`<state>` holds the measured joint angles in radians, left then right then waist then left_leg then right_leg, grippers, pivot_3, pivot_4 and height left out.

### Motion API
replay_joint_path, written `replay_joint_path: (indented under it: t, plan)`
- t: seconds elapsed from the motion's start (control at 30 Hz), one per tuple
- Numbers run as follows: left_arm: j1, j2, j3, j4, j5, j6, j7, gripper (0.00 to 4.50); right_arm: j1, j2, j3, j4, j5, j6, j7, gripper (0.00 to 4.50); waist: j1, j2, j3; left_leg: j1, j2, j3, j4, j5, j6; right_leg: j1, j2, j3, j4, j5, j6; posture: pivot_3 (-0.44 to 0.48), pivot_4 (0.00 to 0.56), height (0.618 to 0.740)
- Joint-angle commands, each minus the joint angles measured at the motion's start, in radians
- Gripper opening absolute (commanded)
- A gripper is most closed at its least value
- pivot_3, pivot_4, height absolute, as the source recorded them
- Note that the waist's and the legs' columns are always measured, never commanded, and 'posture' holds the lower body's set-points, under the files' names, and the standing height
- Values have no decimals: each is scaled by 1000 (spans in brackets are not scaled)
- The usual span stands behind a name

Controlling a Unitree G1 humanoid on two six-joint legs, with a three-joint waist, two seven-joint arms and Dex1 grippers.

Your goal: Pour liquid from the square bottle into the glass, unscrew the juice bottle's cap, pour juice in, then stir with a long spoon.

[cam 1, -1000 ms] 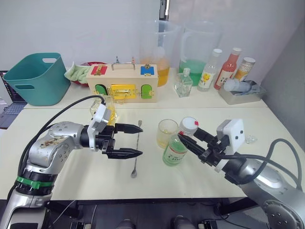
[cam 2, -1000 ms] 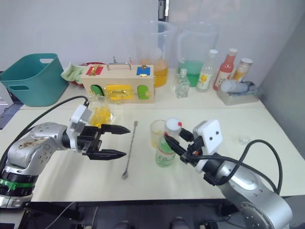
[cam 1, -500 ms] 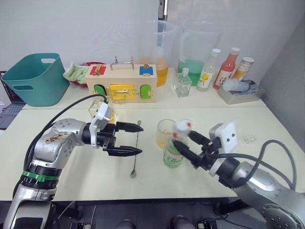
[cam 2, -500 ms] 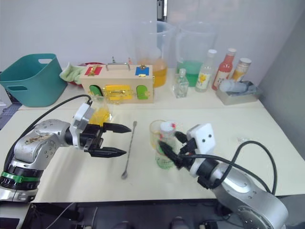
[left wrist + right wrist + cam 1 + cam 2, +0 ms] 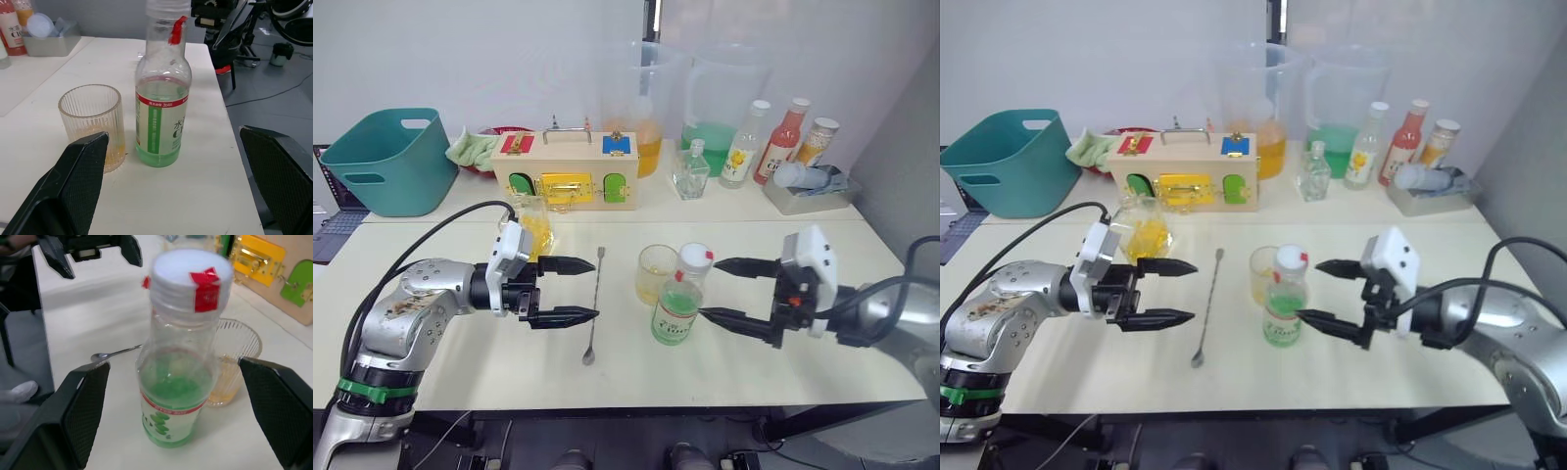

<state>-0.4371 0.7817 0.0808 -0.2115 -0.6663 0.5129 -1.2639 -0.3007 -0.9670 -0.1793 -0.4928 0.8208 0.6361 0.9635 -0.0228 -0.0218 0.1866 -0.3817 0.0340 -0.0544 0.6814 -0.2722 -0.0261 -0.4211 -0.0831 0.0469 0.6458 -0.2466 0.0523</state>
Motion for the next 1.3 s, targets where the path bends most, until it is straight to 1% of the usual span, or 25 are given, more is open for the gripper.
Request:
replay_joint_path:
  t: [0.03, 0.13, 0.3, 0.37, 0.47, 0.63, 0.73, 0.77, 0.9, 0.93, 0.97, 1.03, 1.13, 1.3]
  plan:
    - [28, 23, 55, -73, -30, 20, 33, 4500, -82, 7, 47, 140, -66, -141, 197, 4457, -4, 0, 0, 0, 0, 0, 0, 0, 0, 0, 0, 1, 0, 0, 0, 0, 150, 740]
    - [45, 31, 73, -96, -44, 35, 48, 4500, -135, 22, 94, 210, -110, -197, 284, 4457, -5, 0, 0, 0, 0, 0, 0, 0, 0, 0, 0, 1, 0, 0, 0, 0, 150, 740]
    - [93, 52, 117, -152, -65, 54, 88, 4500, -314, 128, 217, 422, -211, -302, 422, 4457, -14, 0, 0, 0, 0, 0, 0, 0, 0, 0, 0, 1, 1, 0, 0, 0, 150, 740]
    - [105, 57, 129, -167, -72, 60, 100, 4500, -364, 163, 245, 483, -235, -323, 463, 4457, -17, 0, 0, 0, 0, 0, 0, 0, 0, -1, 0, 1, 1, 0, 0, 0, 150, 740]
    - [118, 67, 151, -183, -79, 66, 114, 4500, -418, 206, 267, 535, -245, -324, 507, 4457, -17, 0, 0, 0, 0, 0, 0, 0, 0, -1, 0, 0, 1, 0, 0, 0, 150, 740]
    - [145, 80, 173, -204, -87, 67, 131, 4500, -459, 257, 283, 582, -258, -326, 551, 4457, -15, 0, 0, 0, 0, -1, 0, 0, 0, -1, 0, 0, 2, 0, 0, 0, 150, 740]
    - [152, 83, 177, -212, -95, 70, 140, 4500, -475, 280, 285, 594, -256, -300, 557, 3722, -16, 0, 0, 0, 0, 0, 0, 0, 0, -1, 0, 0, 2, 0, 0, 0, 150, 740]
    - [154, 85, 177, -213, -97, 69, 142, 4500, -475, 287, 287, 591, -255, -296, 560, 3314, -17, 0, 0, 0, 0, 0, 0, 0, 0, -1, 0, 0, 2, 0, 0, 0, 150, 740]
    - [158, 90, 176, -213, -99, 64, 143, 4500, -461, 301, 286, 577, -254, -288, 557, 1949, -16, 0, 0, 0, 0, 0, 0, 0, 0, -1, 0, 0, 2, 0, 0, 0, 150, 740]
    - [161, 95, 176, -207, -97, 61, 134, 4500, -452, 302, 283, 568, -250, -281, 552, 1656, -16, 0, 0, 0, 0, 0, 0, 0, 0, -1, 0, 0, 2, 0, 0, 0, 150, 740]
    - [163, 99, 177, -201, -95, 58, 127, 4500, -445, 299, 278, 559, -246, -276, 550, 1482, -17, 0, 0, 0, 0, 0, 0, 0, 0, -1, 0, 0, 2, 0, 0, 0, 150, 740]
    - [164, 103, 177, -190, -92, 50, 116, 4500, -432, 290, 268, 538, -238, -265, 548, 1481, -16, 0, 0, 0, 0, 0, 0, 0, 0, -1, 0, 0, 2, 0, 0, 0, 150, 740]
    - [155, 103, 164, -168, -89, 35, 93, 4500, -399, 265, 227, 447, -196, -200, 508, 1481, -15, 0, 0, 0, 0, 0, 0, 0, 0, -1, 0, 0, 2, 0, 0, 0, 150, 740]
    - [133, 88, 140, -145, -91, 23, 70, 4500, -339, 248, 151, 271, -104, -76, 380, 1481, -13, 0, 0, -1, 0, -1, 0, 0, 0, -2, 0, 0, 2, 0, 0, 0, 150, 740]
